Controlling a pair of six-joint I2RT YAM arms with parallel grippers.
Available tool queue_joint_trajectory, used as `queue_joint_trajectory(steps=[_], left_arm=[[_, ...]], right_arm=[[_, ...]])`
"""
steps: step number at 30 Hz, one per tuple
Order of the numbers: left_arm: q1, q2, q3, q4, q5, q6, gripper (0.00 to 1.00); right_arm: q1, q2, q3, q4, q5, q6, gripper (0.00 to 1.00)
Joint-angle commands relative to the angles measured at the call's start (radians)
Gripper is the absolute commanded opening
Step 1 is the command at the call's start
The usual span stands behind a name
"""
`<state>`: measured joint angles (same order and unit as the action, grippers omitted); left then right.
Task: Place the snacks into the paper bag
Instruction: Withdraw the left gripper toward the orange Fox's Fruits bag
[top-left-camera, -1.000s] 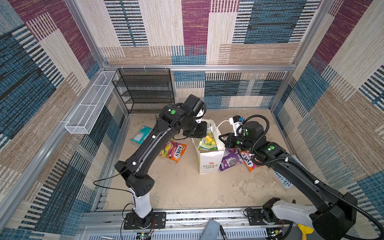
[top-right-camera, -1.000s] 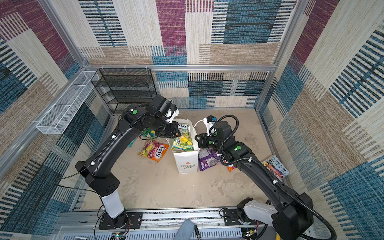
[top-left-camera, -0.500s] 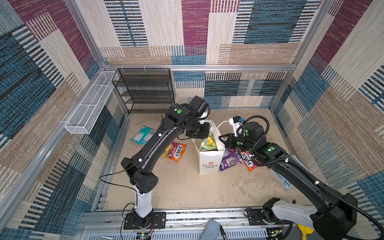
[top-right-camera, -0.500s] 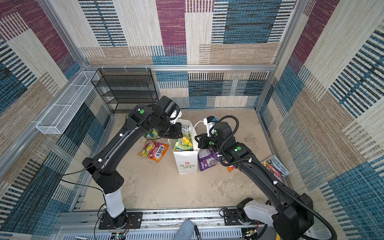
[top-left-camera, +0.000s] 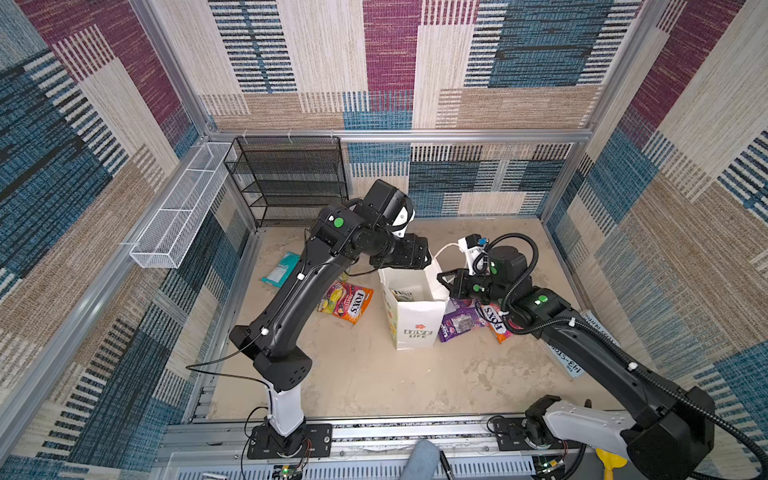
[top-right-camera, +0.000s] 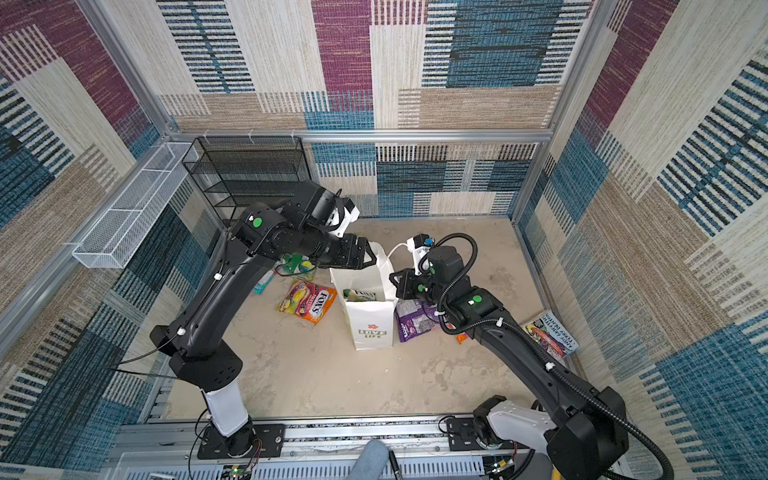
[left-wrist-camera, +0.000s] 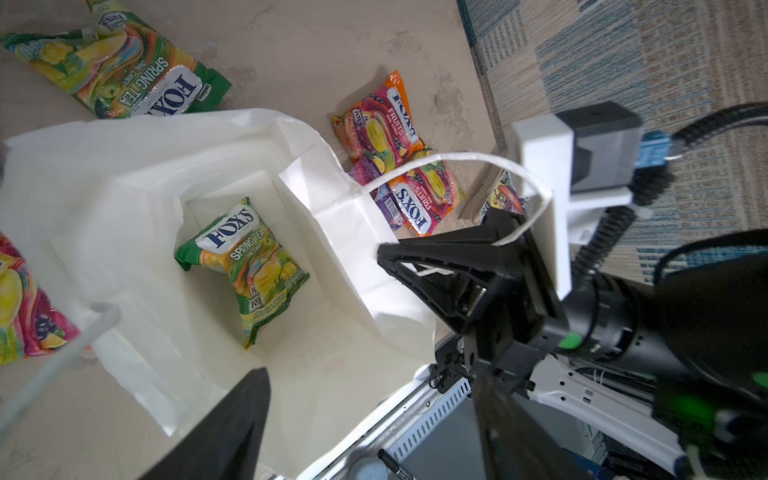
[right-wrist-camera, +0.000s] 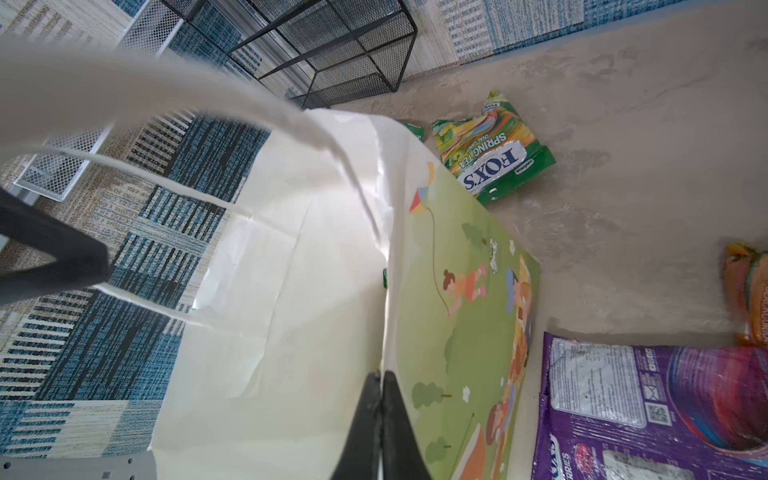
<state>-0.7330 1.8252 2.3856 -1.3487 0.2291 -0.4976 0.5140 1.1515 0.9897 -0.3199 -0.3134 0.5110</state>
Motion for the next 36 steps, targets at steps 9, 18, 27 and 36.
queue_joint_trajectory(steps=[9, 18, 27, 36], left_arm=[[0.009, -0.29, -0.214, 0.156, -0.158, -0.023, 0.98], [0.208, -0.697, -0.812, 0.387, -0.157, -0.165, 0.99], [0.421, -0.795, -1.236, 0.539, 0.059, -0.245, 0.99], [0.517, -0.747, -1.47, 0.704, 0.119, -0.288, 0.99]], right_arm=[[0.002, -0.03, -0.074, 0.124, 0.012, 0.08, 0.0], [0.002, -0.017, -0.137, 0.192, 0.032, 0.106, 0.0], [0.002, 0.002, -0.156, 0.211, 0.046, 0.093, 0.0], [0.002, -0.042, -0.18, 0.212, 0.073, 0.086, 0.0]])
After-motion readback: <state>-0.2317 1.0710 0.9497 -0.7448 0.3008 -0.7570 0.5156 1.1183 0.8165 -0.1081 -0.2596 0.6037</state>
